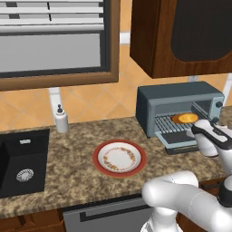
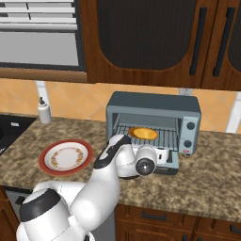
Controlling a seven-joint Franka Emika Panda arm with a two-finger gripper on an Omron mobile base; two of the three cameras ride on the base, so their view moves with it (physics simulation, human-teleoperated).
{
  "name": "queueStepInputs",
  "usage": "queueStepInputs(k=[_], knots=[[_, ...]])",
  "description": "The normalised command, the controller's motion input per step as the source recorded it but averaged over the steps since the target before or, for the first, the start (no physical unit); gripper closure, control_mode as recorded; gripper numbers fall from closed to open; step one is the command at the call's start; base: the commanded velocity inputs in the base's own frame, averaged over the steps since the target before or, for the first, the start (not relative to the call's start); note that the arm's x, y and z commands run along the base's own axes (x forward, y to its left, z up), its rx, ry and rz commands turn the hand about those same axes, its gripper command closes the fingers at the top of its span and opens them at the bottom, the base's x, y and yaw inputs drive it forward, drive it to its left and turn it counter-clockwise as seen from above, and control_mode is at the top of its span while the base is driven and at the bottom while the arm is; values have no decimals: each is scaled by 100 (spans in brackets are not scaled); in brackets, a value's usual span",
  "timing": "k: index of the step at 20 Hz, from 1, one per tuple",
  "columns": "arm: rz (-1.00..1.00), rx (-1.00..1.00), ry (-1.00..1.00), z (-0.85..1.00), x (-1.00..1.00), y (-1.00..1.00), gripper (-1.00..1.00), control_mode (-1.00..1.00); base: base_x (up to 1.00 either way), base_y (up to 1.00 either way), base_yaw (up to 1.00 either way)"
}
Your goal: Pick up the kebab skewer and baguette bread, and place them inside the toaster oven. Close the toaster oven door and start by setting the timer.
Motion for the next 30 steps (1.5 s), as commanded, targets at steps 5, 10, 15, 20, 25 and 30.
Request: queueStepInputs(k=[5, 10, 15, 20, 25, 30], knots=[[0, 0, 0, 0, 8, 0, -100, -100, 0, 0, 0], [0, 0, 0, -6, 1, 0, -100, -100, 0, 0, 0], [0, 0, 0, -10, 0, 0, -100, -100, 0, 0, 0], [0, 0, 0, -1, -2, 0, -100, -100, 0, 0, 0], [0, 0, 0, 0, -25, 0, -100, -100, 0, 0, 0], [0, 0, 0, -6, -9, 0, -100, -100, 0, 0, 0]])
